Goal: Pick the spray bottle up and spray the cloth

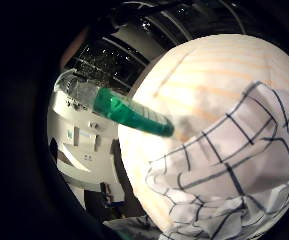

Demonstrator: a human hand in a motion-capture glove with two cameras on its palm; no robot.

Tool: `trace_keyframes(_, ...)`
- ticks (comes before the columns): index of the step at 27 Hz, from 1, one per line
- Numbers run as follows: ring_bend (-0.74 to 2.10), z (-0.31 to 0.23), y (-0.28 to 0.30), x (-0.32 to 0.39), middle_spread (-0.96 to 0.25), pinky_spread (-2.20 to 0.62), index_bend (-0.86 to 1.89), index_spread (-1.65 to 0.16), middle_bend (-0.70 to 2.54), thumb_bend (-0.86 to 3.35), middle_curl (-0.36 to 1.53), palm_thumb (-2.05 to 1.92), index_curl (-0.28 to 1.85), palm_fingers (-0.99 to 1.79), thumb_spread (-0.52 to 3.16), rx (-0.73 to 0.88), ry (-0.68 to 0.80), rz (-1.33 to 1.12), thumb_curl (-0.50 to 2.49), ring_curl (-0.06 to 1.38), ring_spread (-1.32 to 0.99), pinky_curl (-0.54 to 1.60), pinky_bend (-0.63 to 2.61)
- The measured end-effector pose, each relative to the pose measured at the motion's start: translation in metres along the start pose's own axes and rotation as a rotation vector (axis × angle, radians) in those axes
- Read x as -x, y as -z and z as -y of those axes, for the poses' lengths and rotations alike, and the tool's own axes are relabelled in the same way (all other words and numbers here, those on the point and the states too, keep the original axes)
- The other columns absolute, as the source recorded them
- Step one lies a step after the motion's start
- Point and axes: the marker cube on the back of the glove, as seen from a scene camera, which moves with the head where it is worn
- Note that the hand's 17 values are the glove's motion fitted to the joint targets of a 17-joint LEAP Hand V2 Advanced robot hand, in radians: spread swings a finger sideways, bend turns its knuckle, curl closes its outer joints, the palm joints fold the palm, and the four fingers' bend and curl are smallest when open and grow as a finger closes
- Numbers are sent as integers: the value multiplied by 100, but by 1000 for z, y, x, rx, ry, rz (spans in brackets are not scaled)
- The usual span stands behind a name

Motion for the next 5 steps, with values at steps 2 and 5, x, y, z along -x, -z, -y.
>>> trace_keyframes(2,32,-1,1,1,2,19,13,-32,20,-4,33,76,24,6,80,1,-1,4,52,32,-1,39,67)
trace_keyframes(5,33,-1,2,0,2,19,13,-33,20,-3,33,76,24,7,81,2,1,1,50,32,-1,38,66)
